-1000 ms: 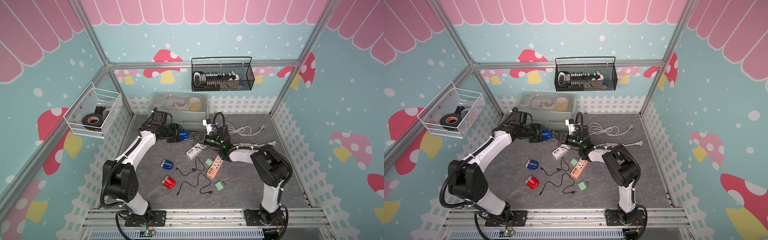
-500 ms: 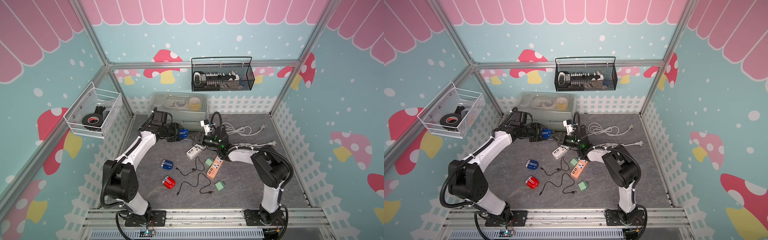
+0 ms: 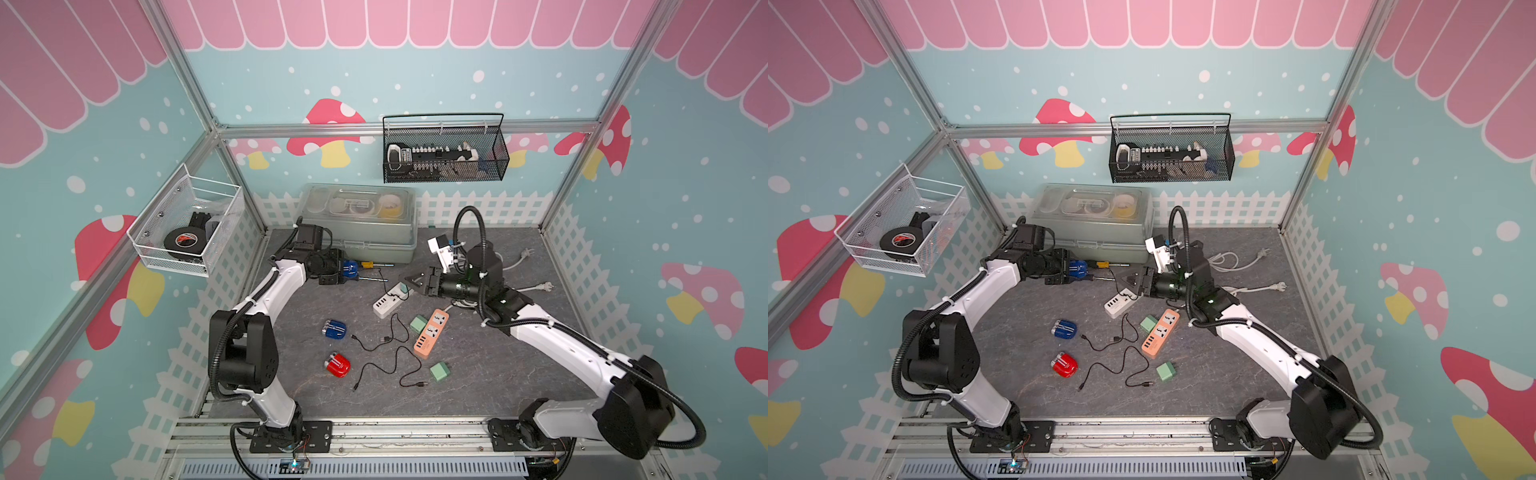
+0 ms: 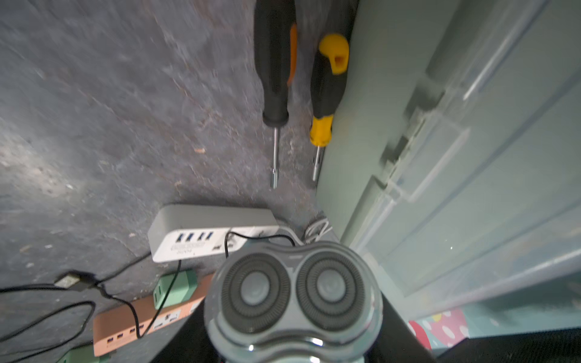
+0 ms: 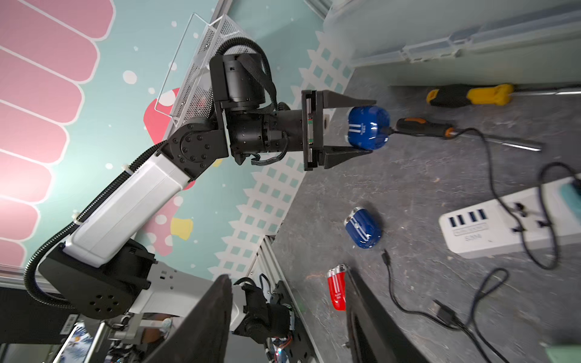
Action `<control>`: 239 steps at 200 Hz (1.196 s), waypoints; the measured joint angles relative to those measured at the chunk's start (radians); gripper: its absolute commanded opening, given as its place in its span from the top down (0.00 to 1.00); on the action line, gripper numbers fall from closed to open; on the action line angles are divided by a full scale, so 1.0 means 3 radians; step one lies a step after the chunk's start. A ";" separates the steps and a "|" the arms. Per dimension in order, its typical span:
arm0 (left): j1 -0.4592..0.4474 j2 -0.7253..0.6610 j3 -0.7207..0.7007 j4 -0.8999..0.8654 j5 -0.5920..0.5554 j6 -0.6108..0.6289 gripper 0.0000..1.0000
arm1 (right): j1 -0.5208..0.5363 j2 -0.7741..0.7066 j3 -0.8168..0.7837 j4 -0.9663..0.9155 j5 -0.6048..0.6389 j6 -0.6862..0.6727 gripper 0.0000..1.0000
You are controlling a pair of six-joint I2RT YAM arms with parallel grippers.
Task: Charge the electric shaver
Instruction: Place the electric shaver at the center of the board.
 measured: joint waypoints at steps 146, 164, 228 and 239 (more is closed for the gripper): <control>0.0123 0.0979 0.0237 -0.0670 -0.0593 0.0763 0.66 | -0.0181 -0.0239 -0.0132 -0.1091 0.0418 -0.0538 0.43; 0.0100 0.0984 0.0237 -0.0702 -0.0608 0.0773 0.53 | -0.0181 -0.0225 -0.0145 -0.1144 0.0469 -0.0604 0.43; 0.0094 0.0977 0.0277 -0.0820 -0.0612 0.0960 0.25 | -0.0013 -0.0221 -0.0301 -0.1331 0.0807 -0.1207 0.48; 0.0094 0.0949 0.0290 -0.0834 -0.0614 0.0996 0.24 | 0.0090 -0.0198 -0.0332 -0.1366 0.0866 -0.1322 0.49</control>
